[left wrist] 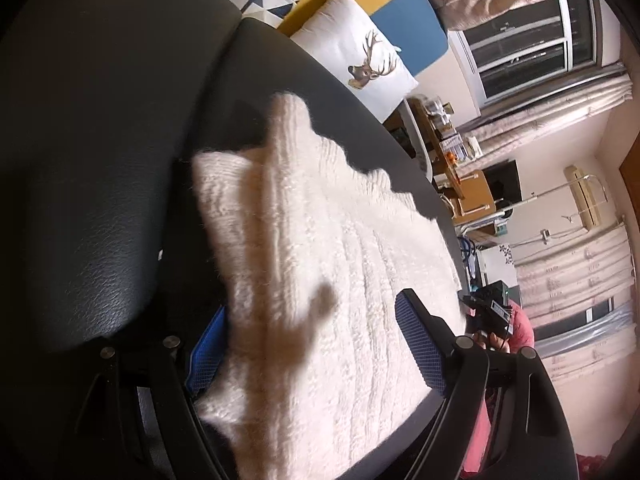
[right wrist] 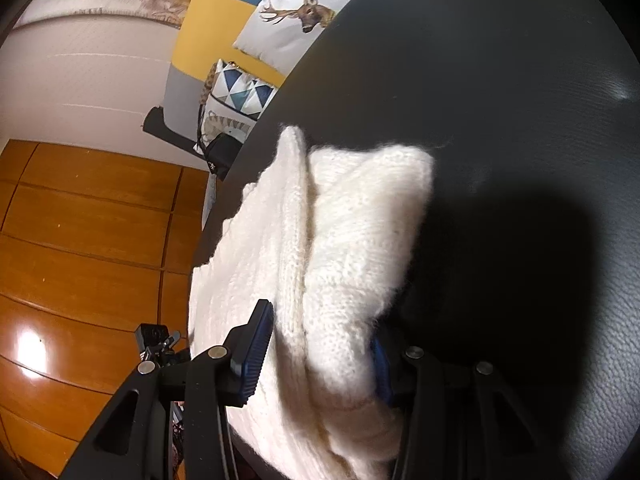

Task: Fold clothes
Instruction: 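Grasp the sweater's folded end with the right gripper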

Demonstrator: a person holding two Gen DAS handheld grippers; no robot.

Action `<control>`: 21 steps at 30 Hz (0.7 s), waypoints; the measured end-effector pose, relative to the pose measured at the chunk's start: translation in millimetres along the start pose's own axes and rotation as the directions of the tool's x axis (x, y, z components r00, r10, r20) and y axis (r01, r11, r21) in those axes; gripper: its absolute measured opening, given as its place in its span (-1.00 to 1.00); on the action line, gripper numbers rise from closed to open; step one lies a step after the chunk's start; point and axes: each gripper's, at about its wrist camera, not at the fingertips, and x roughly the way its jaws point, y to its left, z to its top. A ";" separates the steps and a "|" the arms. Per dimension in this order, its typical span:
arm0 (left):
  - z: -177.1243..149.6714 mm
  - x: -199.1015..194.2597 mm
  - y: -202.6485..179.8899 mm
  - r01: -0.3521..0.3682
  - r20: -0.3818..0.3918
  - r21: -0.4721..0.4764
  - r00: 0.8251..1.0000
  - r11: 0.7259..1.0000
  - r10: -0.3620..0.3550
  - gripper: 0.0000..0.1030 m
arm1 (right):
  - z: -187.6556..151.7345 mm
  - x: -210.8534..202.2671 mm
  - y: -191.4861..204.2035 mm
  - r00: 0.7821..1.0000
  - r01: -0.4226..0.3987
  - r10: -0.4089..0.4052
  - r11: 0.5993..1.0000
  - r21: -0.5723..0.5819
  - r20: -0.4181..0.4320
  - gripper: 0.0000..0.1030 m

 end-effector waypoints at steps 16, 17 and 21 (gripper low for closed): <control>-11.1 10.0 -20.4 -0.092 0.050 0.163 0.995 0.982 0.084 0.59 | -0.1 18.5 15.5 1.000 -0.003 0.003 0.993 -0.118 -0.006 -0.13; -12.0 10.4 -22.1 -0.108 0.056 0.173 0.993 0.979 0.099 0.57 | -1.1 18.9 15.9 1.000 -0.003 0.003 0.992 -0.127 0.000 -0.13; -11.7 9.8 -19.6 -0.159 0.082 0.172 0.986 0.972 0.146 -0.03 | -3.1 16.8 12.1 1.000 -0.006 0.008 0.991 -0.134 0.013 -0.29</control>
